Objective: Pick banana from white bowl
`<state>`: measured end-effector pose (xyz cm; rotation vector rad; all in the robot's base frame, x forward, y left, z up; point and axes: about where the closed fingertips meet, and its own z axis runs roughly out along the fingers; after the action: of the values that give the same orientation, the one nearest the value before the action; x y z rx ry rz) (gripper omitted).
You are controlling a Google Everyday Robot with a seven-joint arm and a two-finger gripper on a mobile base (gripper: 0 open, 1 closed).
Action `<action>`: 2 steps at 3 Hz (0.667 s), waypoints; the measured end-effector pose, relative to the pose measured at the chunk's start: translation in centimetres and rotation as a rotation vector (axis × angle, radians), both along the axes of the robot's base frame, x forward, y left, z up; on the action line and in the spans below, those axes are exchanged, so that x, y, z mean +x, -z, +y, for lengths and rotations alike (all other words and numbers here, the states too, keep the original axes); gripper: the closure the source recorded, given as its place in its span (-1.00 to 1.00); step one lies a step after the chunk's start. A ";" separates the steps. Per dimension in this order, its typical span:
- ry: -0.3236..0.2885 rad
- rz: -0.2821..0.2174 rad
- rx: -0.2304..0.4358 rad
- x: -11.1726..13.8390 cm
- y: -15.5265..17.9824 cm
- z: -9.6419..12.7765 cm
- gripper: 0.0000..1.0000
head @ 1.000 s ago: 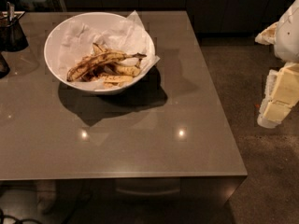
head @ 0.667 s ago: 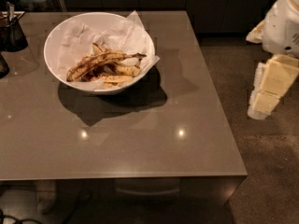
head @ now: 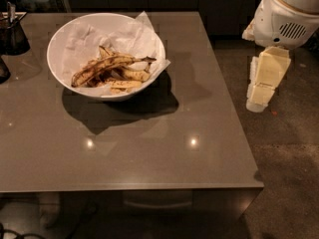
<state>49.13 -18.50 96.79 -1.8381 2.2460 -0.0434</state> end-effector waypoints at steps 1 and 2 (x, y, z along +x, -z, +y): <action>0.006 -0.003 0.094 2.2 -0.2 1.4 -1.00; -0.038 -0.019 0.127 4.8 -1.4 3.6 -1.00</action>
Offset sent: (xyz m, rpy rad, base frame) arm 0.0692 0.0579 0.0249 0.1425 0.0136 0.1007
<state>53.96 -14.94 98.18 -1.8053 2.1474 0.0864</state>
